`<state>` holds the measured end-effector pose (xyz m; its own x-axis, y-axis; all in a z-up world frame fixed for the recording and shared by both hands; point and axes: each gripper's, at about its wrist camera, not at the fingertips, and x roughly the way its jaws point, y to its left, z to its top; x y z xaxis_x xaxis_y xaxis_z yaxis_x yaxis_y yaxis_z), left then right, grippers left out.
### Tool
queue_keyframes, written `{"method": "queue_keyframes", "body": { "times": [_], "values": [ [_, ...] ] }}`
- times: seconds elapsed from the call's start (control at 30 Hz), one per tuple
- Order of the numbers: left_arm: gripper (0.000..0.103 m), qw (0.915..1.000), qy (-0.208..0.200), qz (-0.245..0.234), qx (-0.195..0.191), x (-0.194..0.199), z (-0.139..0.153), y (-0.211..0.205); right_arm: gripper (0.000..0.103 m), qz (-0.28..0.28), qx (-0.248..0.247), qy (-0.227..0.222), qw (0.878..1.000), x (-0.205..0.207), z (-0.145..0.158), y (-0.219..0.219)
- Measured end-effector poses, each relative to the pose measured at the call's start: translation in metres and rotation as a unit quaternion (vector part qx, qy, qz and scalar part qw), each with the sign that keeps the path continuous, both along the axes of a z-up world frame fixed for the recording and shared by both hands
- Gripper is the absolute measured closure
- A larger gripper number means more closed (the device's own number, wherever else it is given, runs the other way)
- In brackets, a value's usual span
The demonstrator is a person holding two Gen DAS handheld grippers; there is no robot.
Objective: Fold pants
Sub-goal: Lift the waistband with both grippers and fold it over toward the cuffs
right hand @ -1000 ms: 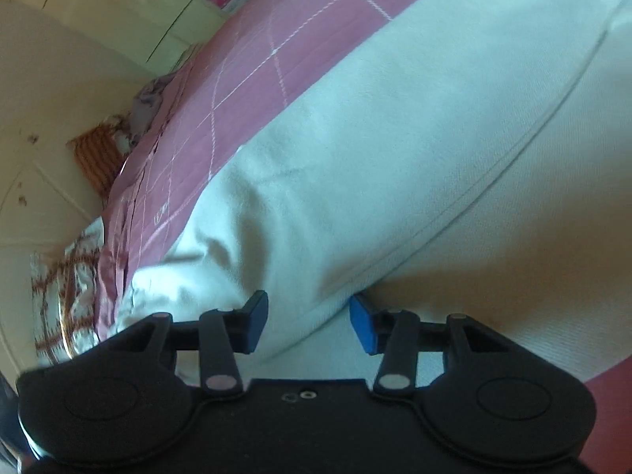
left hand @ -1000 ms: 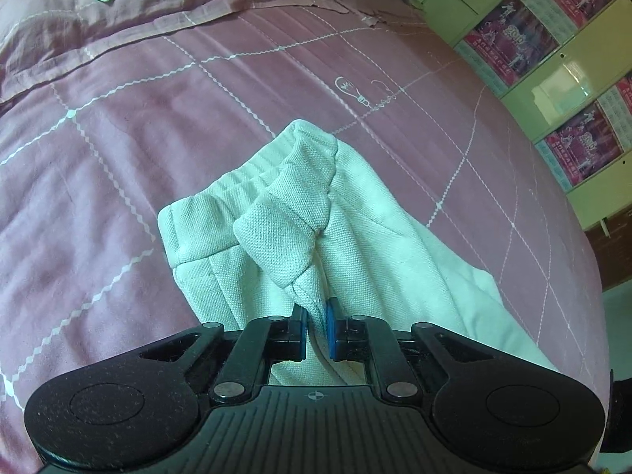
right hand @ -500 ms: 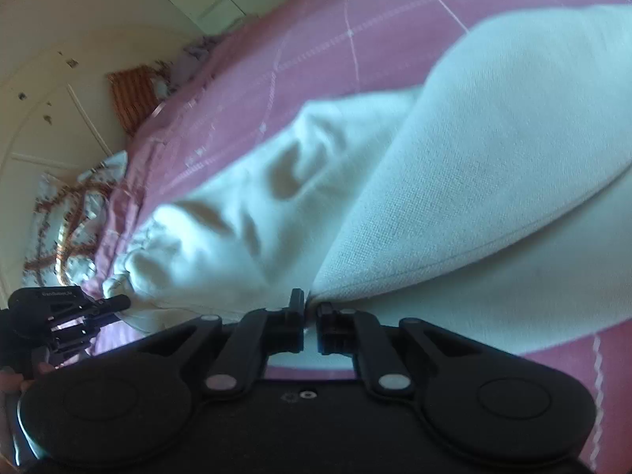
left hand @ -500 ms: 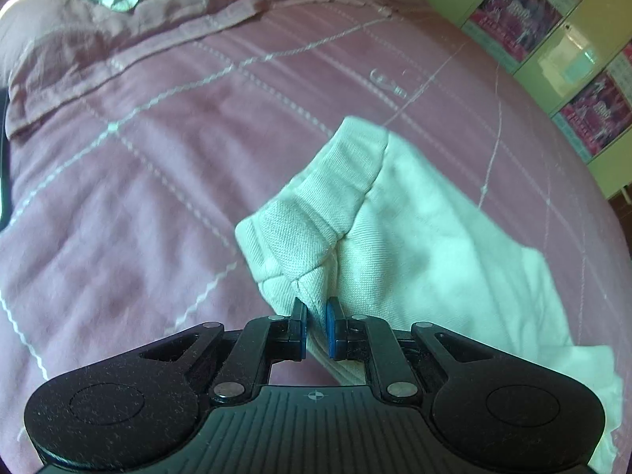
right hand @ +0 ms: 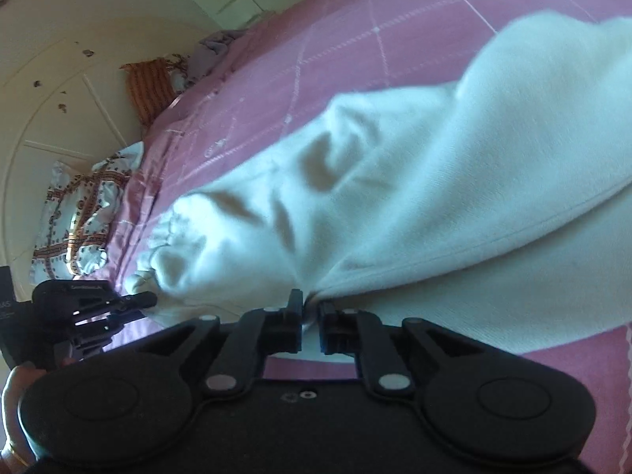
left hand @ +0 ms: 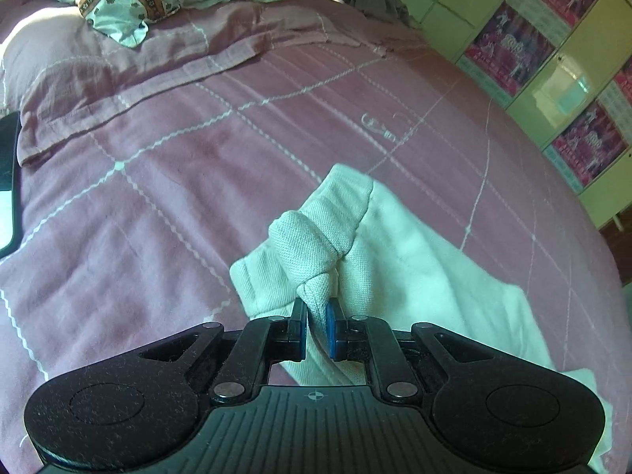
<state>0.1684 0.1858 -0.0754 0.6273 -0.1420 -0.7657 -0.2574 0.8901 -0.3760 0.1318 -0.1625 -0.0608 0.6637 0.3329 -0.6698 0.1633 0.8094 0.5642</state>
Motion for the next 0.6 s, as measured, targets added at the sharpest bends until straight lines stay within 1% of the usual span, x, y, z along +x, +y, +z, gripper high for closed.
{"method": "queue_keyframes", "body": {
  "times": [0.03,0.07,0.13,0.17,0.2,0.27,0.3,0.33,0.37,0.4,0.43,0.47,0.53,0.57,0.6],
  "values": [
    [0.093,1.0000,-0.005,0.005,0.001,0.000,0.002,0.004,0.096,0.009,0.002,-0.010,1.000,0.000,0.007,0.003],
    [0.093,1.0000,0.000,0.007,0.000,0.003,-0.001,0.008,0.096,0.012,0.004,-0.015,1.000,0.001,0.011,0.005],
    [0.093,0.9996,0.026,0.007,0.009,0.005,-0.017,0.008,0.096,0.020,-0.013,-0.014,1.000,0.004,0.008,0.011],
    [0.093,0.9991,0.034,0.006,0.026,0.004,-0.028,0.006,0.096,0.024,-0.025,-0.001,0.999,0.006,0.000,0.013],
    [0.093,0.9988,0.036,0.004,0.033,0.003,-0.035,0.004,0.096,0.023,-0.027,0.016,0.999,0.007,-0.010,0.014],
    [0.093,0.9986,0.036,0.007,0.037,0.002,-0.036,0.001,0.096,0.026,-0.014,0.046,0.999,0.009,-0.026,0.015],
    [0.093,0.9986,0.036,0.006,0.039,0.003,-0.034,0.000,0.096,0.036,0.002,0.058,0.998,0.010,-0.031,0.015],
    [0.093,0.9986,0.035,0.002,0.040,0.003,-0.030,-0.001,0.092,0.029,0.014,0.057,0.998,0.007,-0.030,0.012],
    [0.093,0.9985,0.033,-0.003,0.044,0.003,-0.027,-0.002,0.084,0.011,0.026,0.051,0.998,0.003,-0.028,0.007],
    [0.093,0.9983,0.032,-0.007,0.048,0.002,-0.027,-0.002,0.071,-0.006,0.042,0.047,0.998,0.001,-0.026,0.000],
    [0.093,0.9981,0.031,-0.012,0.053,0.001,-0.026,-0.003,0.065,-0.024,0.054,0.044,0.997,0.000,-0.025,-0.008],
    [0.093,0.9977,0.030,-0.016,0.058,0.000,-0.027,-0.004,0.064,-0.040,0.057,0.045,0.997,-0.001,-0.025,-0.015],
    [0.093,0.9975,0.029,-0.017,0.062,-0.002,-0.028,-0.005,0.065,-0.068,0.052,0.051,0.995,-0.003,-0.027,-0.029],
    [0.093,0.9975,0.029,-0.016,0.062,-0.002,-0.028,-0.006,0.066,-0.083,0.050,0.054,0.994,-0.005,-0.030,-0.037],
    [0.093,0.9975,0.029,-0.016,0.062,-0.003,-0.029,-0.006,0.071,-0.100,0.051,0.057,0.992,-0.005,-0.034,-0.043]
  ]
}}
